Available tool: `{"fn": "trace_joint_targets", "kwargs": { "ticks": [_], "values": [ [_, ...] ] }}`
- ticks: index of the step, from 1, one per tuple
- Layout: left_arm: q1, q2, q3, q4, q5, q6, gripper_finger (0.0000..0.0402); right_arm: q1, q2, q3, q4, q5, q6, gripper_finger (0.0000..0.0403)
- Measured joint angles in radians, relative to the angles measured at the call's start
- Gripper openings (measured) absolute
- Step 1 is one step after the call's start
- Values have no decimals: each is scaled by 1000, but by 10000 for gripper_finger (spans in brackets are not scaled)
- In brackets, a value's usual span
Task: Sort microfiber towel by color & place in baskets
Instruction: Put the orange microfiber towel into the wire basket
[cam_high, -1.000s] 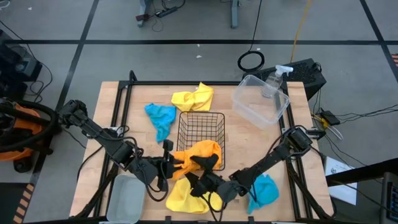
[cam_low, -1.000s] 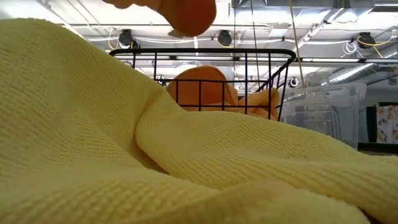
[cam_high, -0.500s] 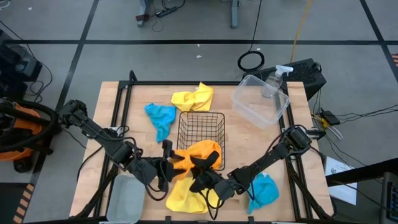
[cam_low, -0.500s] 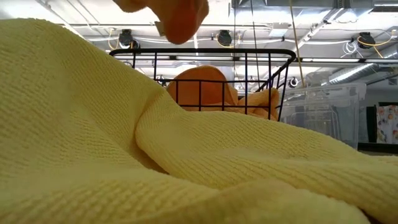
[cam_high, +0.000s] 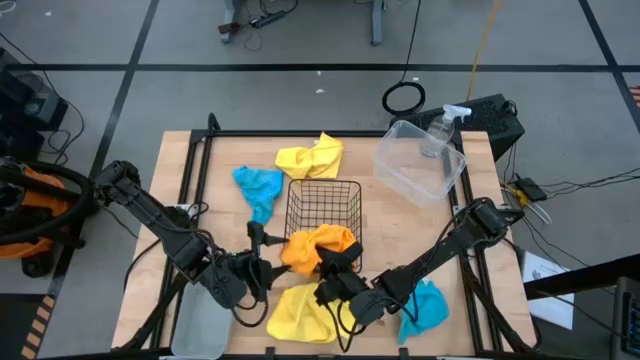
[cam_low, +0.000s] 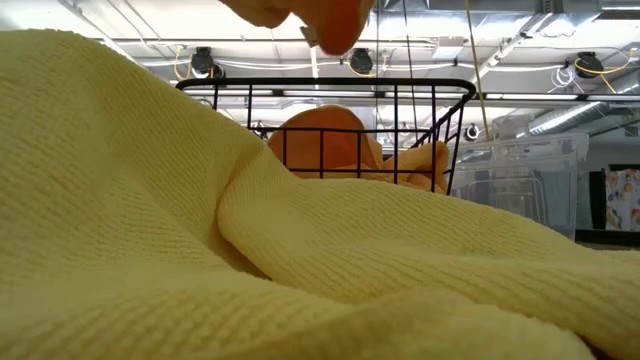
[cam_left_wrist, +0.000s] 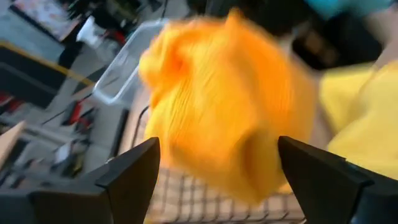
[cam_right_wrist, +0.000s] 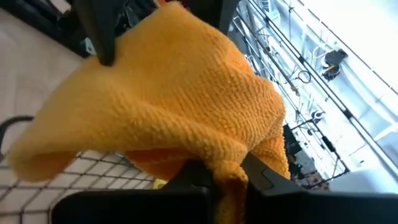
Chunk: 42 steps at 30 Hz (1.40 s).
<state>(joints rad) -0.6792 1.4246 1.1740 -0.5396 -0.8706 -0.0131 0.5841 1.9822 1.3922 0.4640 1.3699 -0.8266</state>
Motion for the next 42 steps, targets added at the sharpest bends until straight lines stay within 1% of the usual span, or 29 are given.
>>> {"fn": "trace_joint_targets", "kwargs": {
  "ticks": [2,5,7,9,11,15,17,19,21,23,24,28,29,34,37,39,42],
  "values": [
    [0,0,0,-60,-40,-46,329,0,-27,0,-68,19,16,13],
    [0,0,0,-129,-115,-116,329,-9,-82,0,-225,48,86,13],
    [0,0,0,-165,-131,-156,329,-22,-121,0,-344,43,184,13],
    [0,0,0,-193,-132,-186,329,-37,-158,0,-469,14,323,13],
    [0,0,0,-214,-133,-209,329,-59,-193,0,-618,-82,512,13],
    [5,0,-3,-212,-135,-215,329,-147,-217,0,-864,-386,915,13],
    [9,0,-3,-210,-150,-216,329,-196,-211,-1,-949,-512,1049,13],
    [18,0,-3,-208,-160,-217,329,-238,-191,-1,-992,-579,1130,13],
    [29,0,-3,-206,-163,-217,329,-267,-171,-2,-1029,-591,1159,13],
    [40,0,-3,-206,-163,-218,329,-298,-155,-2,-1021,-604,1154,14],
    [45,0,-3,-206,-163,-218,329,-315,-152,-2,-1015,-629,1146,15],
    [60,0,-3,-204,-158,-218,329,-389,-152,-2,-999,-809,1130,19],
    [62,0,-3,-203,-158,-218,329,-406,-152,-2,-998,-840,1130,19],
    [70,0,-3,-203,-154,-222,329,-478,-152,-2,-998,-935,1094,20],
    [70,0,-5,-202,-153,-237,329,-518,-148,-2,-998,-1009,1095,20],
    [70,0,-12,-200,-153,-238,329,-535,-133,-1,-990,-1031,1104,20],
    [71,0,-23,-204,-151,-242,329,-546,-100,-1,-987,-1032,1096,26]
  ]
}}
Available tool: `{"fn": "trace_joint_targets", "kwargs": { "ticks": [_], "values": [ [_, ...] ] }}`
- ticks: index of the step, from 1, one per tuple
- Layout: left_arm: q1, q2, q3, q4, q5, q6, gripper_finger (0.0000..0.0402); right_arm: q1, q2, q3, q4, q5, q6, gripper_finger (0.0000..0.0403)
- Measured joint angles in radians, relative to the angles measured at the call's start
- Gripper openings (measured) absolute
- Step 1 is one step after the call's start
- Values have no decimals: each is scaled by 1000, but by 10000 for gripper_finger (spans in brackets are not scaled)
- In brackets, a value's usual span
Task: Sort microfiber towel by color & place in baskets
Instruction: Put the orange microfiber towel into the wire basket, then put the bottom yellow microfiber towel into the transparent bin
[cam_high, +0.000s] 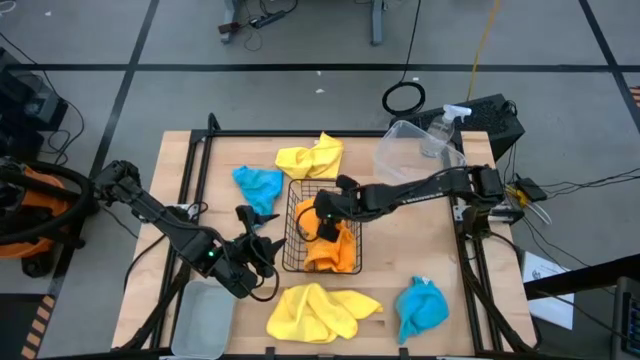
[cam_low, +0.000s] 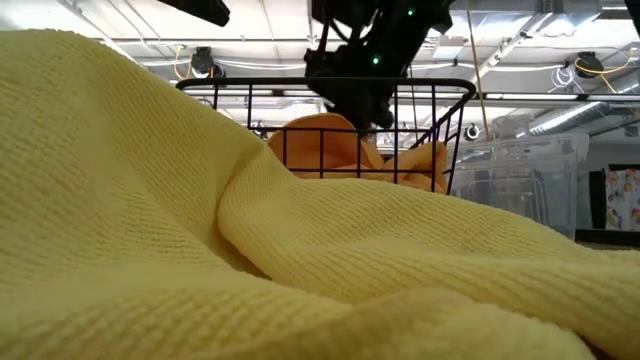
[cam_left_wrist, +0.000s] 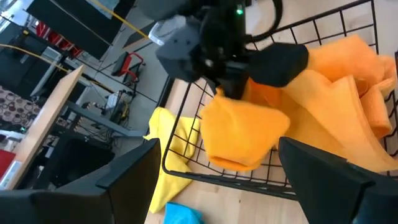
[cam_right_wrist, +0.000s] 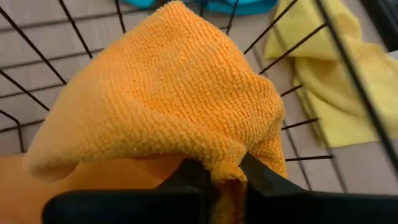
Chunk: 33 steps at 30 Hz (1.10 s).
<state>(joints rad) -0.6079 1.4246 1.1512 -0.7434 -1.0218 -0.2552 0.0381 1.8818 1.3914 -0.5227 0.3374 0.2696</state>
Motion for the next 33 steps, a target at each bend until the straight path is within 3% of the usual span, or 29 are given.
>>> {"fn": "trace_joint_targets", "kwargs": {
  "ticks": [6,13,25,33],
  "values": [
    [0,7,-2,2,1,-27,329,-2,87,0,5,3,-6,62],
    [4,20,-2,4,16,-28,329,-2,100,0,14,4,3,124],
    [5,26,-2,4,21,-55,329,9,4,0,-61,-3,22,242],
    [5,26,-2,4,26,-61,329,58,-108,0,-155,1,34,265]
  ]
}}
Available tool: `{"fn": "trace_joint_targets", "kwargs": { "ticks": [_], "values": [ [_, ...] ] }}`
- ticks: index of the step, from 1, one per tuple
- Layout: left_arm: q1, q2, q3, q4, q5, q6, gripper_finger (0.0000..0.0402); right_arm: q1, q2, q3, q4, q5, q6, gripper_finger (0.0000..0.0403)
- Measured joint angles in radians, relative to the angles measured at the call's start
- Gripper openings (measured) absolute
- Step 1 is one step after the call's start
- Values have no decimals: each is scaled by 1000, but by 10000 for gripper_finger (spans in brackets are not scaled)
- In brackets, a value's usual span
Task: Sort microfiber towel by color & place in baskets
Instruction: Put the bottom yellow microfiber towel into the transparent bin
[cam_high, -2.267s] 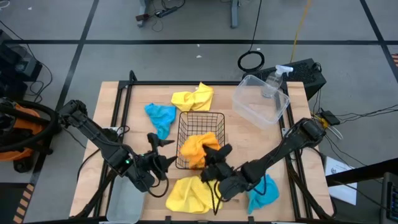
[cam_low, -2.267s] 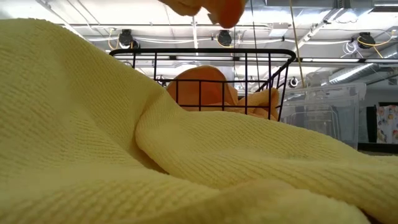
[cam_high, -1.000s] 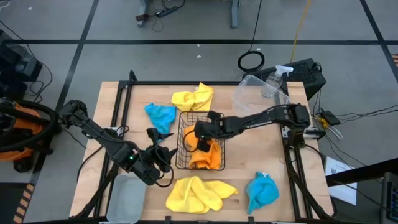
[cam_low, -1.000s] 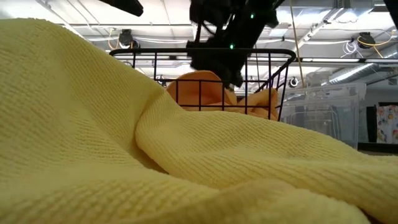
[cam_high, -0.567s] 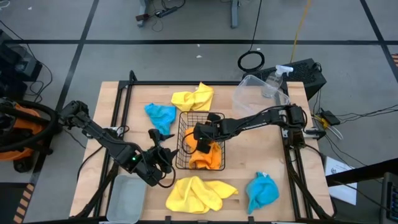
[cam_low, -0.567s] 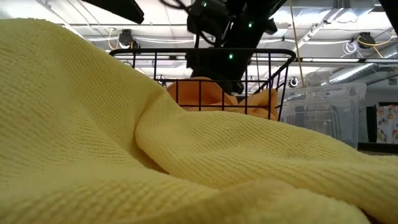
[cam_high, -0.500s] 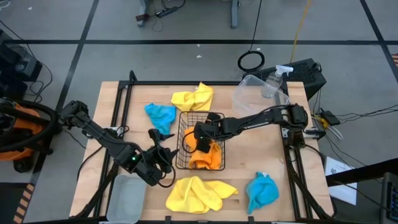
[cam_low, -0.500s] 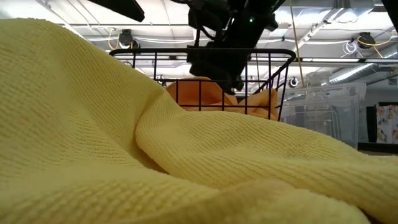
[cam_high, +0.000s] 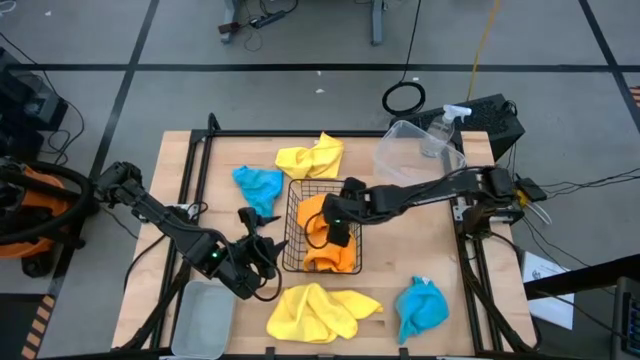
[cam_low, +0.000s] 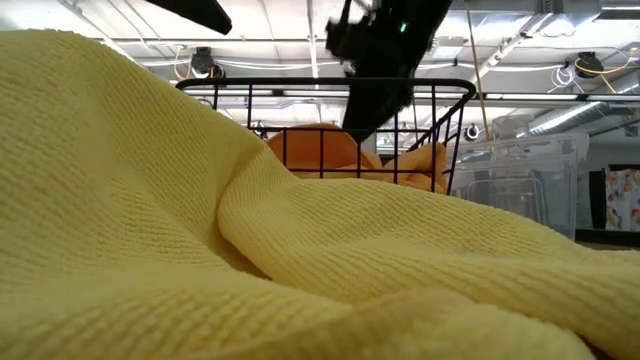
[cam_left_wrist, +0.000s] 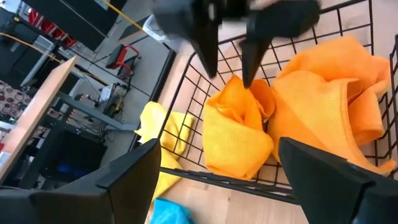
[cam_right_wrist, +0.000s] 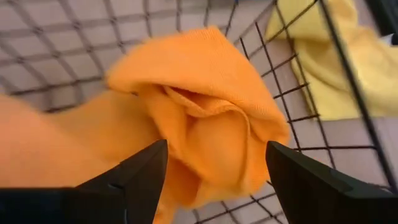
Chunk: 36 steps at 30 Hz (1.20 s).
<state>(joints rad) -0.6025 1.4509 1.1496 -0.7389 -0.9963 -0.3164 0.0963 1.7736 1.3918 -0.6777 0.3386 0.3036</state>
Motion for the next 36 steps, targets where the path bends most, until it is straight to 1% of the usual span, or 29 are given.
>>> {"fn": "trace_joint_targets", "kwargs": {
  "ticks": [3,7,10,13,15,17,19,22,25,27,34,36],
  "values": [
    [-2,0,0,4,58,-19,329,52,-58,0,-6,4,20,264],
    [-21,0,-7,65,189,-14,329,160,-117,0,19,20,36,259],
    [-52,0,-49,184,274,67,329,262,-127,0,29,72,36,256],
    [-93,1,-82,297,381,138,329,359,-127,0,44,130,43,254],
    [-121,10,-92,370,453,143,329,415,-127,0,54,179,55,254],
    [-155,22,-95,409,502,142,329,467,-123,0,74,222,72,254],
    [-184,40,-95,450,530,139,329,517,-122,0,91,262,94,254],
    [-215,88,-95,464,561,131,329,580,-115,0,131,300,120,254],
    [-217,150,-95,511,603,109,329,627,-96,0,158,326,127,254],
    [-213,194,-95,541,607,106,329,651,-82,0,169,343,127,254],
    [-162,291,-95,562,631,43,329,676,-15,0,203,343,144,254],
    [-142,317,-95,585,665,34,329,676,2,0,200,343,157,254]
  ]
}}
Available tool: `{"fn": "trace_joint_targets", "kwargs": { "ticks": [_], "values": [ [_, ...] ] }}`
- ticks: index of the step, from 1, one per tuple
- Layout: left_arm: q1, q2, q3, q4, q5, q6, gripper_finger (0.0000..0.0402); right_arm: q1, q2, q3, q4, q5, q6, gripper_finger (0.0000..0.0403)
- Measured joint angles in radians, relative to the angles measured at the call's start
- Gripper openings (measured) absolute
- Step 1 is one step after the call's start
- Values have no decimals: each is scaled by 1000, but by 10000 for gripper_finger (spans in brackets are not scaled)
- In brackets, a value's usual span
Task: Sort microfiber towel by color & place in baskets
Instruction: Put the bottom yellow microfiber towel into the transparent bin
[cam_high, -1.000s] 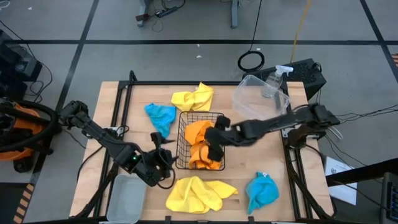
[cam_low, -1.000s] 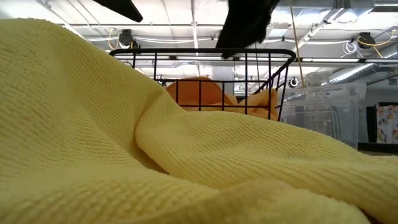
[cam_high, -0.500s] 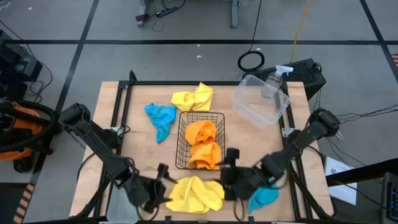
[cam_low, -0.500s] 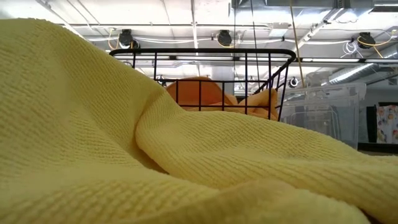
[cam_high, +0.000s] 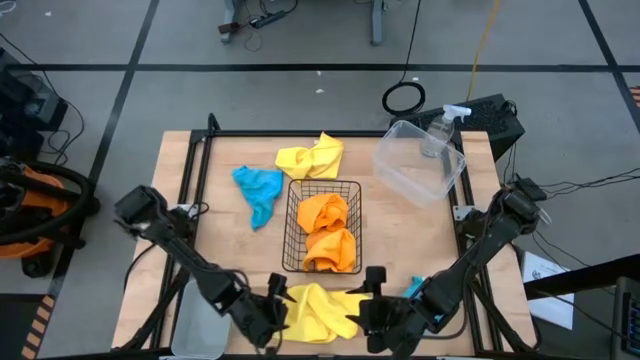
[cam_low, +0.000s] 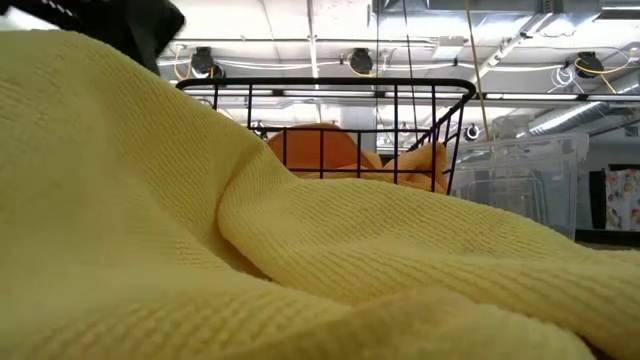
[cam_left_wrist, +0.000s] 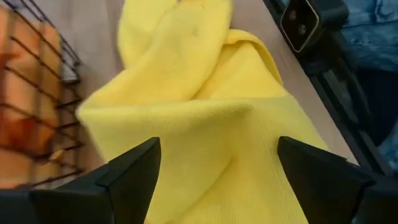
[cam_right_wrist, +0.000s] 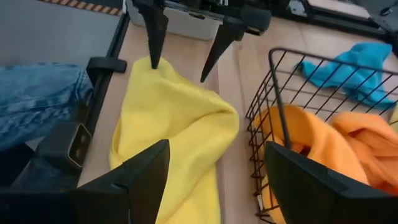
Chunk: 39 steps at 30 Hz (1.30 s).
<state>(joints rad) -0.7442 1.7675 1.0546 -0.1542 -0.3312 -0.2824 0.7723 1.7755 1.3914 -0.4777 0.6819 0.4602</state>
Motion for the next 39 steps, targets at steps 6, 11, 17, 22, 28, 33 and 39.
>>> {"fn": "trace_joint_targets", "kwargs": {
  "ticks": [6,11,17,22,28,33,39],
  "values": [
    [68,93,0,68,116,0,329,0,23,0,-2,0,3,254],
    [114,154,0,66,170,-13,309,0,23,0,10,3,-1,254],
    [129,195,6,89,206,1,200,0,23,0,18,3,3,254],
    [129,198,5,94,238,27,60,0,23,0,20,3,0,254],
    [122,156,-1,75,249,41,22,0,23,0,35,3,0,254],
    [106,86,-3,77,244,88,10,0,23,0,36,3,0,254],
    [89,-5,-2,89,187,186,10,0,23,0,42,3,-5,254]
  ]
}}
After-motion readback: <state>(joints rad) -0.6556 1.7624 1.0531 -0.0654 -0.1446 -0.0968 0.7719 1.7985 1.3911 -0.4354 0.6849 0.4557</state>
